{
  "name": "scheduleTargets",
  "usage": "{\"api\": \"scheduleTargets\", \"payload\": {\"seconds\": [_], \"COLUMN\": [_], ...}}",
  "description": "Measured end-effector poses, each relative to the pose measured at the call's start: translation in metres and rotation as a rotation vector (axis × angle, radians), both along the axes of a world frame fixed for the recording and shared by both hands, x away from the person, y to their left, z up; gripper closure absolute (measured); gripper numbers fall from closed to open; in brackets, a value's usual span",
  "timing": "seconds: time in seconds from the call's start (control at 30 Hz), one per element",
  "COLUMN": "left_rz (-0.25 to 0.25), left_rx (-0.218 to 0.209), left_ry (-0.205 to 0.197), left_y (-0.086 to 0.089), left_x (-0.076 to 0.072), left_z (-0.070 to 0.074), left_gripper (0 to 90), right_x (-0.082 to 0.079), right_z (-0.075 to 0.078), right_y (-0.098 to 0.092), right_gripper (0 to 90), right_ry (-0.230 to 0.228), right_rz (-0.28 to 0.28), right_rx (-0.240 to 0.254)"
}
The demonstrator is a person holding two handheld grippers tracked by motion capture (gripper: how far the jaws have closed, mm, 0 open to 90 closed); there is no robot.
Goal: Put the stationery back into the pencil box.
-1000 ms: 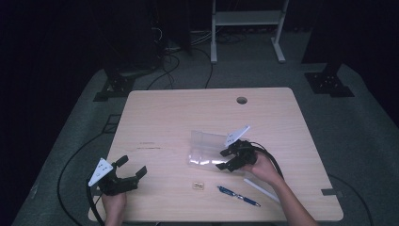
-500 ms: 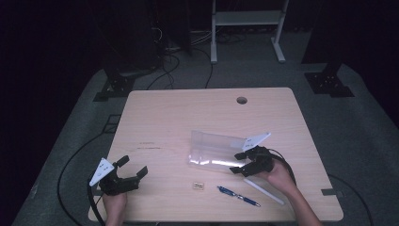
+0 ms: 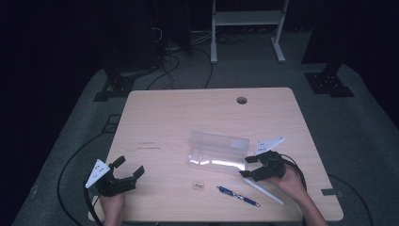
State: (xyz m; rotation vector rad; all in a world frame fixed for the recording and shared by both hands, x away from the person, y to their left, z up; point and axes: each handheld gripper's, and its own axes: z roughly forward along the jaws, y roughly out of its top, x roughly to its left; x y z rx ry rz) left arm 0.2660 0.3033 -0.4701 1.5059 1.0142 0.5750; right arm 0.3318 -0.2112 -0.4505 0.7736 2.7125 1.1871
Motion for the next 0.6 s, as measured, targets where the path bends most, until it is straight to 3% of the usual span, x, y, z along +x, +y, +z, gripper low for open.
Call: {"api": "scheduleTargets", "payload": {"seconds": [0.6], "left_rz": [-0.007], "left_rx": [0.011], "left_ry": [0.0], "left_y": [-0.002], "left_x": [0.001], "left_z": [0.0], "left_gripper": [1.1], "right_x": [-0.023], "right_z": [-0.006], "right_y": [-0.02], "right_gripper": [35.0], "right_ry": [-0.003], "right_rz": [-0.03], "right_rx": [0.007]}}
